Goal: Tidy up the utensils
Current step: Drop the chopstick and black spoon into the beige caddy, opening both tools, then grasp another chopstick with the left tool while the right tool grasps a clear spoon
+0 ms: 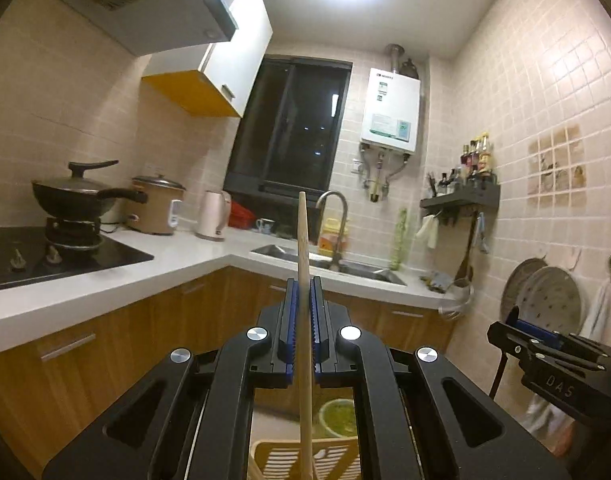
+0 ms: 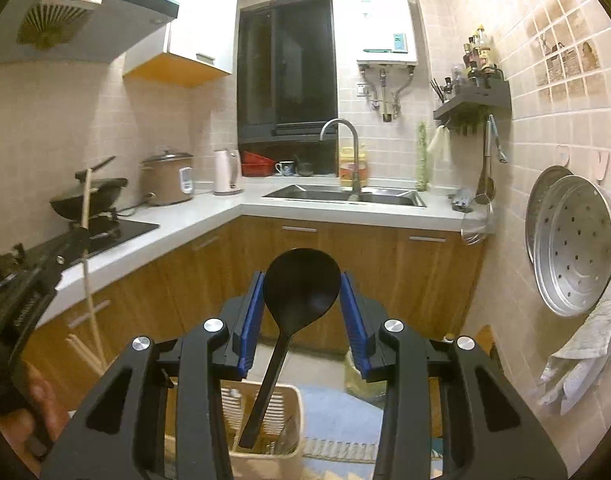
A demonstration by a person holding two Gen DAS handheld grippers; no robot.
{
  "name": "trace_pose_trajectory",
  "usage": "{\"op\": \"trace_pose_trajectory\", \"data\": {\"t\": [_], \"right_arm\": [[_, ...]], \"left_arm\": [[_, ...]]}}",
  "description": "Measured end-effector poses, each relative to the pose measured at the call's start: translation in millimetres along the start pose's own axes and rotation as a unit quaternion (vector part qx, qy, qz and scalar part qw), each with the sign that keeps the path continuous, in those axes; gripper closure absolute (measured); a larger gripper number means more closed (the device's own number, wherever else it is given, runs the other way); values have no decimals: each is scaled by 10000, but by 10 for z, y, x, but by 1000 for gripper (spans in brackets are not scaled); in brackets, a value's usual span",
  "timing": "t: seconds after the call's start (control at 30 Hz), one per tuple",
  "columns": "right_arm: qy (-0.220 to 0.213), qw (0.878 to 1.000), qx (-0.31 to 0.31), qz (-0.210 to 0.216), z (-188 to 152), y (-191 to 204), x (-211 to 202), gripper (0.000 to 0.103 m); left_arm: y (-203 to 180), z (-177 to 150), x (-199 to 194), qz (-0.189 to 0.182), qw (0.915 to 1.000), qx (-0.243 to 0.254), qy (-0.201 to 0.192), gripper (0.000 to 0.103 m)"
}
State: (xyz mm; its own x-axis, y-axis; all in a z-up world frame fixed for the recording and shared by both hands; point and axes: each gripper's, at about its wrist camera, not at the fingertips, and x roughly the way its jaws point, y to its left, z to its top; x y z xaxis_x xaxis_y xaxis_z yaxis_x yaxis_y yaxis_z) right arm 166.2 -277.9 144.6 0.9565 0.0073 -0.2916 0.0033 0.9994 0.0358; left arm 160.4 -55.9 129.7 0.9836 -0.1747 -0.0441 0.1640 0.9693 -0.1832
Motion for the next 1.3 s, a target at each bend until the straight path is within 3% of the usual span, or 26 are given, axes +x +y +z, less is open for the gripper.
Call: {"op": "trace_pose_trajectory", "data": {"t": [0.2, 0.43, 0.5, 0.57, 0.63, 0.7, 0.8, 1.13, 1.23, 1.3], "right_arm": [[-61, 9997, -100, -218, -219, 42, 197, 68], [87, 9999, -104, -58, -394, 48, 192, 67], [179, 9998, -50, 112, -406, 26, 121, 61], [143, 9996, -3, 228, -410, 12, 6, 39], [183, 9996, -34, 213, -398, 19, -93, 39], [301, 9990, -33, 320, -369, 26, -210, 40], [387, 9986, -81, 346, -293, 42, -444, 40], [880, 9942, -42, 615, -132, 64, -1112, 40], [1102, 9919, -69, 626, -187, 50, -1183, 40], [1296, 9895, -75, 641, -254, 20, -1188, 40]], "left_arm": [[-97, -225, 32, 306, 9987, 409, -85, 99], [-18, -329, -8, 267, 9992, 276, 109, 97], [-10, -313, -75, 169, 9992, 312, 178, 88], [20, -285, -152, 91, 9993, 275, 226, 80], [59, -249, -231, -53, 9992, 201, 347, 72], [140, -166, -348, -286, 9981, -65, 543, 72], [222, -10, -561, -591, 9947, -278, 797, 63], [177, 135, -1070, -964, 9820, 2, 1625, 62], [158, 37, -1090, -1122, 9717, 116, 2076, 62], [186, -111, -1045, -1278, 9581, 52, 2564, 62]]}}
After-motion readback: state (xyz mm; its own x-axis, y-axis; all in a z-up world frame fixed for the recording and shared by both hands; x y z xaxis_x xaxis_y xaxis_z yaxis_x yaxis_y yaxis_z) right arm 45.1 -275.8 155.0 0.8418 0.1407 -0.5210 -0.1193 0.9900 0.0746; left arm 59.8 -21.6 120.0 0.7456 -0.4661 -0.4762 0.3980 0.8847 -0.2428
